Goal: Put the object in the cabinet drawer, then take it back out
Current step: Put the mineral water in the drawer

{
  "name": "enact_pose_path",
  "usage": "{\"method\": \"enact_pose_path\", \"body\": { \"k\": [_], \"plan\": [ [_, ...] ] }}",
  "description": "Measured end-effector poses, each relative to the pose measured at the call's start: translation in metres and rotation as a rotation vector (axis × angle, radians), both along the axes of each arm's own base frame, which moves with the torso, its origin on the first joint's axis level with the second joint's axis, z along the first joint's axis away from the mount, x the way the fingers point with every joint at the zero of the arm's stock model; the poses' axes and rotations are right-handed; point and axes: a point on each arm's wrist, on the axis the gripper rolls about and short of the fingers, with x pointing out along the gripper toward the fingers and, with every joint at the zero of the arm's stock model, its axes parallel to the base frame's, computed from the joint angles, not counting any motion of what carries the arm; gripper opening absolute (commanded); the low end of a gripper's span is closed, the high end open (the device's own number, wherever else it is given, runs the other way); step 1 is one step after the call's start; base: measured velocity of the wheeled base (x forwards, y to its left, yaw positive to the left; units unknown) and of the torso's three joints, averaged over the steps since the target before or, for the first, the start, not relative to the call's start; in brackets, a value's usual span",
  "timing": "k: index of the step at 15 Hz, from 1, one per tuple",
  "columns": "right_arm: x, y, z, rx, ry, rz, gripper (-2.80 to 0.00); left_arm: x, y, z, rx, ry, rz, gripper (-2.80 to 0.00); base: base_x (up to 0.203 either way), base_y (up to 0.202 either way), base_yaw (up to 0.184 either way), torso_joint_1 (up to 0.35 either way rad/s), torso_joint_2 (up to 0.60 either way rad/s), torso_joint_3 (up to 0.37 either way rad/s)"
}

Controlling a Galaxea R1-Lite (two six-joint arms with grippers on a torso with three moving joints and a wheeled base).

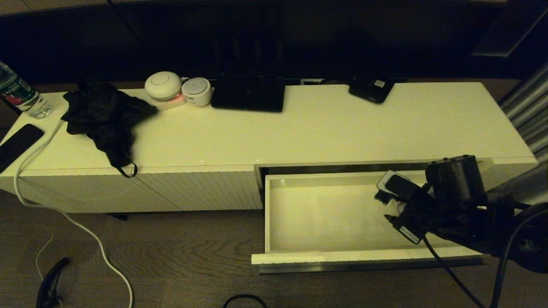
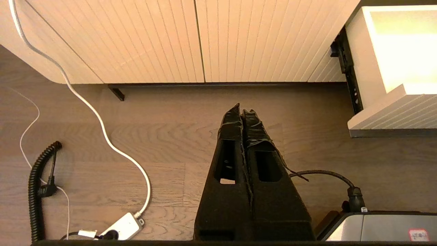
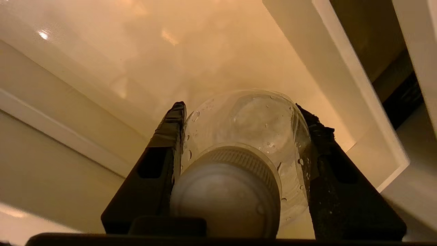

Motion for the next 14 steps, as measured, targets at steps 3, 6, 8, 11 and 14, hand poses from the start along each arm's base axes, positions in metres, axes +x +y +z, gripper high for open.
{"method": "enact_pose_path", "body": {
  "k": [3,6,8,11,14],
  "plan": [
    [0.004,0.009,-0.005,-0.015,0.010,0.015,-2.80,0.000,0.000,0.000,0.000,0.000,0.000,-2.80,0.000,0.000,0.000,0.000,0.00,0.000],
    [0.009,0.014,-0.004,0.003,-0.009,0.021,0.00,0.000,0.000,0.000,0.000,0.000,0.000,-2.80,0.000,0.000,0.000,0.000,0.00,0.000],
    [0.011,0.019,-0.003,0.019,-0.043,0.033,0.00,0.000,0.000,0.000,0.000,0.000,0.000,-2.80,0.000,0.000,0.000,0.000,0.00,0.000],
    [0.012,0.023,-0.006,0.017,-0.038,0.043,0.00,0.000,0.000,0.000,0.000,0.000,0.000,-2.80,0.000,0.000,0.000,0.000,0.00,0.000],
    [0.012,0.024,-0.008,0.017,-0.034,0.047,0.00,0.000,0.000,0.000,0.000,0.000,0.000,-2.80,0.000,0.000,0.000,0.000,0.00,0.000]
  ]
}}
